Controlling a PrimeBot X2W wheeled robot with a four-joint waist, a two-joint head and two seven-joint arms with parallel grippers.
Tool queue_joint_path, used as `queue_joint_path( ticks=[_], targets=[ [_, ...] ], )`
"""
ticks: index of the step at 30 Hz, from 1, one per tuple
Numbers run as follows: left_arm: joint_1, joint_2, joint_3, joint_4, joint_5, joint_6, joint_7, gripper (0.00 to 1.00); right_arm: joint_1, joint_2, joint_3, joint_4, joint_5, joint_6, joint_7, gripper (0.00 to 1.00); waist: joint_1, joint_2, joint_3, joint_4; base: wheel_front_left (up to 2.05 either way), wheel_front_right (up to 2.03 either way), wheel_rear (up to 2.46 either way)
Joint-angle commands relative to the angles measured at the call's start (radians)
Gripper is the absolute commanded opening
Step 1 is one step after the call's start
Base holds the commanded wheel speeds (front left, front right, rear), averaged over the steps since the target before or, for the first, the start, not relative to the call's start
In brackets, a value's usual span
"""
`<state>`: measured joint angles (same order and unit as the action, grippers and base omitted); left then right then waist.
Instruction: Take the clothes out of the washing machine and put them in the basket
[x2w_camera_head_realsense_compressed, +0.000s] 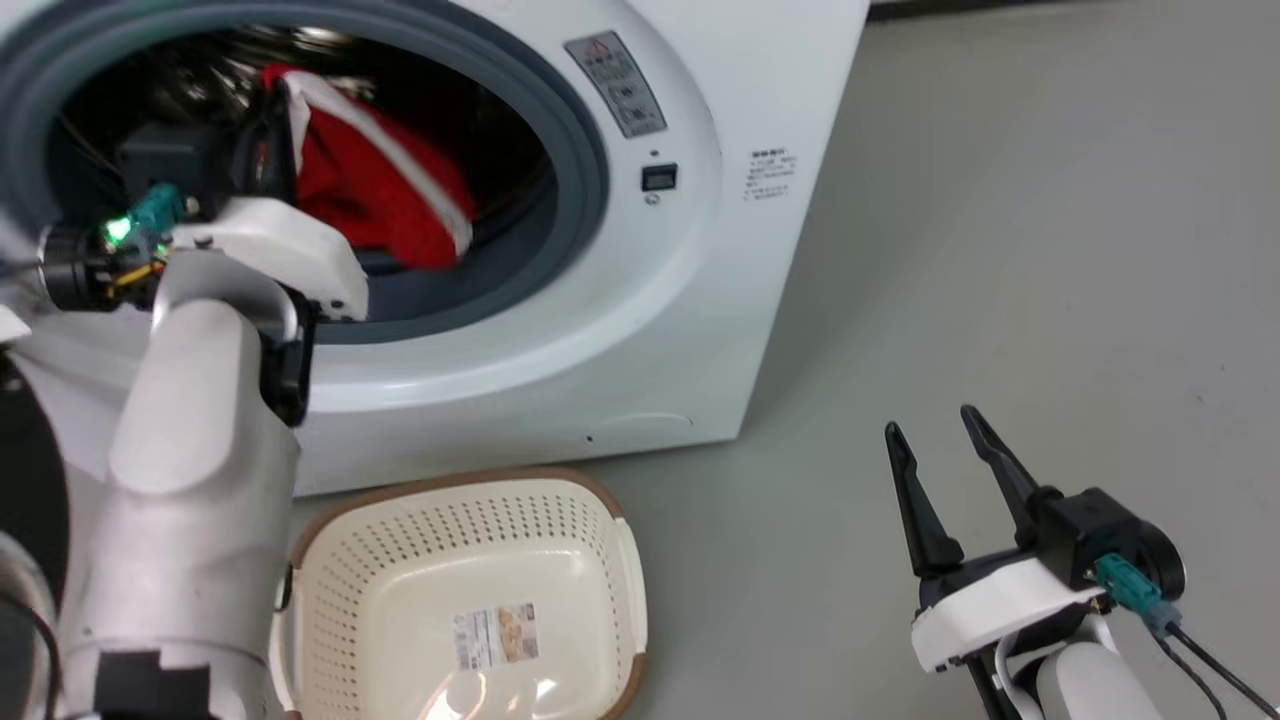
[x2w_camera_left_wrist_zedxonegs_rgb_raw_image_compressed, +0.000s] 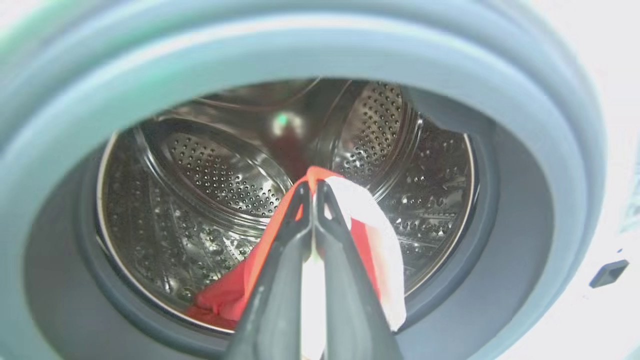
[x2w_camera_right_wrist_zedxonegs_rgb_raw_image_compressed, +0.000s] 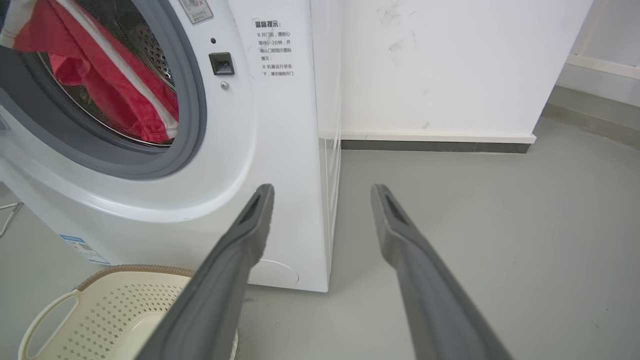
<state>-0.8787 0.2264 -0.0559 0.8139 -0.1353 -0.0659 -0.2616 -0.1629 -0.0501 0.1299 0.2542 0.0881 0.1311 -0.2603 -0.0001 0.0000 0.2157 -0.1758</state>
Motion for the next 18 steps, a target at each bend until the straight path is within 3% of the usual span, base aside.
queue_joint_path(
  ticks=[1,11,18],
  targets=[
    [0.046,-0.014,0.002,-0.047,-0.010,-0.008,-0.004,0.00,0.020,0.000,-0.003,0.003,-0.003,-0.001,0.005,1.00,0.0001,0.0000,-0.057,0.041,0.00,0.00,0.00],
    [0.273,-0.077,0.010,-0.422,-0.042,-0.020,-0.004,0.00,0.090,0.000,-0.024,-0.019,-0.011,-0.001,0.040,1.00,0.0001,0.0000,-0.150,0.102,0.00,0.00,0.00],
    [0.375,-0.096,-0.002,-0.744,-0.041,-0.003,0.003,0.00,0.114,0.000,-0.026,-0.051,-0.019,-0.001,0.061,1.00,0.0001,0.0000,-0.167,0.139,0.00,0.00,0.00]
  ],
)
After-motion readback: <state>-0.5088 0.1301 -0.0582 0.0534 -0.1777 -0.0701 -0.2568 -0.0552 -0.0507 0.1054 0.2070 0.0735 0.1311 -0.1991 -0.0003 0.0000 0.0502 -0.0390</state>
